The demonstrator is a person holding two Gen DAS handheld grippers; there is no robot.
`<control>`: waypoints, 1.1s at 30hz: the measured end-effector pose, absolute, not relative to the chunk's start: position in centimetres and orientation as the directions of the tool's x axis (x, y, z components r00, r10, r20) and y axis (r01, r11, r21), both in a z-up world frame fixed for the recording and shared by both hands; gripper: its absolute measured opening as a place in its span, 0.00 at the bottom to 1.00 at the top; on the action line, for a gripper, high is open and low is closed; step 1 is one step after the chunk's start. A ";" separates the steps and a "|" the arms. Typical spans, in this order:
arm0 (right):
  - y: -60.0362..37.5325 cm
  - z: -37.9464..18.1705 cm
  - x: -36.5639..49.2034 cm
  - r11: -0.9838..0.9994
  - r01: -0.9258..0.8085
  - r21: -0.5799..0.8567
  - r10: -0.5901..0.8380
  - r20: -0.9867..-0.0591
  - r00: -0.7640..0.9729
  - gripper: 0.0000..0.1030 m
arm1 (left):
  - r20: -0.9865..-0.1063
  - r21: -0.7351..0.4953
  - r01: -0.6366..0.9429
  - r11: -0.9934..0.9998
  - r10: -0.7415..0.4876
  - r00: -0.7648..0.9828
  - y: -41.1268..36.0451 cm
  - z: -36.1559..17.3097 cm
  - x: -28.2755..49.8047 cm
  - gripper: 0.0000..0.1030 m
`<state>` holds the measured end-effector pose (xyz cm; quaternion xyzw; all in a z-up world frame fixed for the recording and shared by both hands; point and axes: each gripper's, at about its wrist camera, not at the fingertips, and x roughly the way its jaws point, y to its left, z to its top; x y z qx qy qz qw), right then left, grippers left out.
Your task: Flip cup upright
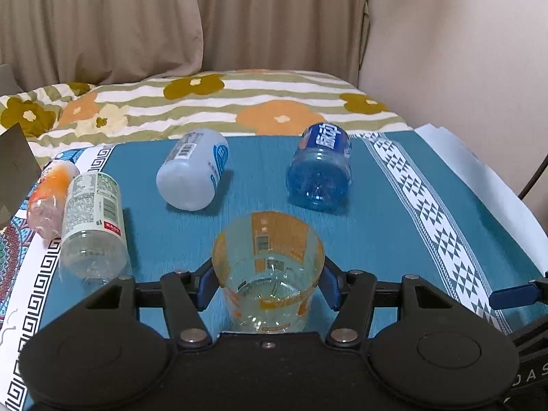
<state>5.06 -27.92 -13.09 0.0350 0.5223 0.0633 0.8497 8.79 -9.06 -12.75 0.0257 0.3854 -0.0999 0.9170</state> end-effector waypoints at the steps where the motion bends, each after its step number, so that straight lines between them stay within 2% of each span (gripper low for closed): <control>1: -28.0 -13.2 4.9 0.990 -0.066 0.128 0.144 -0.884 0.445 1.00 | -0.715 -0.030 0.204 0.979 -0.164 0.679 -9.1 -12.8 8.8 0.62; 3: -28.1 -13.3 4.9 0.990 -0.058 0.130 0.142 -0.885 0.443 1.00 | -0.725 -0.032 0.206 0.978 -0.165 0.669 -9.0 -12.9 9.0 0.62; 4: -28.1 -13.4 4.9 0.990 -0.057 0.129 0.141 -0.886 0.443 1.00 | -0.734 -0.034 0.206 0.978 -0.164 0.660 -9.0 -13.0 9.1 0.66; 5: -28.1 -13.4 4.9 0.990 -0.058 0.127 0.139 -0.886 0.443 1.00 | -0.739 -0.037 0.203 0.978 -0.164 0.654 -9.0 -13.1 9.1 0.71; 7: -28.1 -13.4 4.9 0.991 -0.056 0.119 0.132 -0.885 0.446 1.00 | -0.740 -0.048 0.188 0.981 -0.161 0.653 -8.8 -13.3 9.1 0.92; 9: -28.1 -13.4 4.8 0.992 -0.054 0.111 0.124 -0.885 0.449 1.00 | -0.739 -0.062 0.164 0.984 -0.156 0.655 -8.5 -13.3 8.9 0.99; 14: -28.2 -13.3 4.7 0.993 -0.061 0.099 0.116 -0.883 0.454 1.00 | -0.769 -0.075 0.144 0.987 -0.150 0.622 -7.8 -13.4 8.9 0.99; 19: -27.9 -11.9 4.1 0.995 -0.067 0.071 0.094 -0.872 0.480 1.00 | -0.767 -0.062 0.149 0.987 -0.143 0.626 -6.9 -11.3 7.8 0.99; 33: -24.9 -1.8 2.2 1.000 -0.019 0.001 0.012 -0.830 0.557 1.00 | -0.819 -0.051 0.109 0.993 -0.104 0.564 -1.2 -1.9 3.4 0.99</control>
